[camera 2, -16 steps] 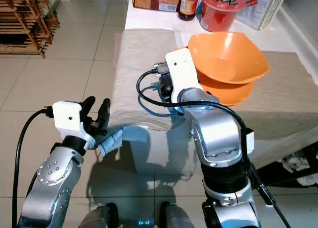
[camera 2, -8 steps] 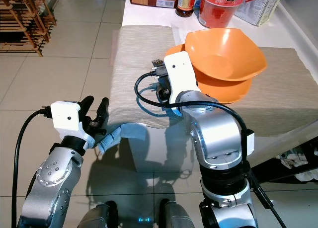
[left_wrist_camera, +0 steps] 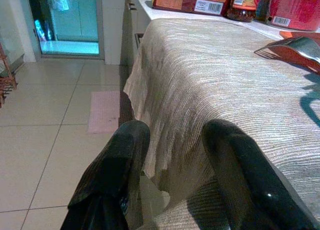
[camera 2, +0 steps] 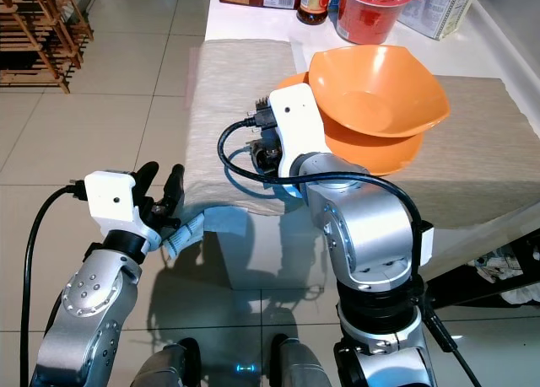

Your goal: Setting the table

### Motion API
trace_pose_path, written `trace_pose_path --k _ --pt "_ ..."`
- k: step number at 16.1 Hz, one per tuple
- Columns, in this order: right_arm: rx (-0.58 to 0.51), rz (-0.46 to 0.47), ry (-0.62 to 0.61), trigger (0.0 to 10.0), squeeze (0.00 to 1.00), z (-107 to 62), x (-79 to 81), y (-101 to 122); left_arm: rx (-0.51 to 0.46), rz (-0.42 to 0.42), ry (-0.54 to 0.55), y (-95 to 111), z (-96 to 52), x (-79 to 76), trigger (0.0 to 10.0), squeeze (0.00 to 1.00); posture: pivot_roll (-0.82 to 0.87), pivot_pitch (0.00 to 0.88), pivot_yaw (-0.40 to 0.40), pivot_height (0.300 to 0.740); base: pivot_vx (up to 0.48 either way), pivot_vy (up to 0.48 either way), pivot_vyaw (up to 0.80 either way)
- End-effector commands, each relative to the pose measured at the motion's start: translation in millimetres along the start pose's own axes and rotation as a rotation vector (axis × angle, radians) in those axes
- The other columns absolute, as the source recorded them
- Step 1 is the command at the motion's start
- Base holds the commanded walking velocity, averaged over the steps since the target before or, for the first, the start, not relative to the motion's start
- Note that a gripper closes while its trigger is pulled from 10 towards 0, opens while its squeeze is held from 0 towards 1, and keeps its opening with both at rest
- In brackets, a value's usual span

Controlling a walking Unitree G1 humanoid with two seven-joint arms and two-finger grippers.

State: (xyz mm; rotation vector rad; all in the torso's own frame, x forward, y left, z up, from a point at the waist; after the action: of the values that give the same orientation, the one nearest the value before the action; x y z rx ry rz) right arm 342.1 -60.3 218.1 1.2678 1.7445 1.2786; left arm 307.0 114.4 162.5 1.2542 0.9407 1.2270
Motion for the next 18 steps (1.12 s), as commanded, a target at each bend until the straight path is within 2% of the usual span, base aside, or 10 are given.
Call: trace_pose_path --k 1,3,6,9,11,13,18 --pt "-0.015 -0.003 0.053 10.0 0.00 -3.4 10.2 4 0.016 -0.004 -0.008 -3 -2.7 -4.7 10.0 0.00 -0.13 0.236 -0.029 0.740 0.000 0.000 0.00" --pt "-0.042 0.001 0.069 10.0 0.00 -4.7 12.5 9 0.017 -0.005 -0.009 -4 -2.3 -5.3 10.0 0.00 -0.13 0.236 -0.030 0.740 0.000 0.000 0.00" --pt "0.000 -0.007 0.060 10.0 0.00 -4.7 9.5 0 0.018 -0.008 -0.013 -4 -1.9 -6.3 10.0 0.00 -0.13 0.234 -0.030 0.740 0.000 0.000 0.00" --pt "-0.059 0.025 0.108 10.0 0.00 -7.3 15.7 12 0.018 -0.009 -0.012 -4 -1.9 -6.3 10.0 0.00 -0.13 0.228 -0.032 0.740 0.000 0.000 0.00" --pt "0.009 0.010 0.052 10.0 0.00 -4.4 5.2 -1 0.016 -0.009 -0.014 -4 -1.9 -6.5 10.0 0.00 -0.13 0.228 -0.032 0.740 0.000 0.000 0.00" --pt "0.033 0.017 0.016 10.0 0.00 -3.2 -3.1 -8 0.015 -0.009 -0.014 -3 -1.9 -6.3 10.0 0.00 -0.13 0.227 -0.032 0.740 0.000 0.000 0.00" --pt "0.000 0.044 -0.022 10.0 0.00 -3.4 -11.0 0 0.014 -0.009 -0.013 -3 -2.5 -5.6 10.0 0.00 -0.13 0.229 -0.024 0.740 0.000 0.000 0.00"
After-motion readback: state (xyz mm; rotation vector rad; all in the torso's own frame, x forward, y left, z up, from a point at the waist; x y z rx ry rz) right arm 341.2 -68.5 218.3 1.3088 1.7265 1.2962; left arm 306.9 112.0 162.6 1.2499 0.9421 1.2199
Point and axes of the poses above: a point about 5 cm out from each wrist's last joint towards the gripper, its own z axis pointing out of the wrist towards the gripper, its own y axis along the axis of the wrist's last joint, x = y × z, the point moved 6 cm from there along z, pointing out of the wrist towards the gripper, and after that the axes turned 8 degrees about z, right-handed, at the moved point
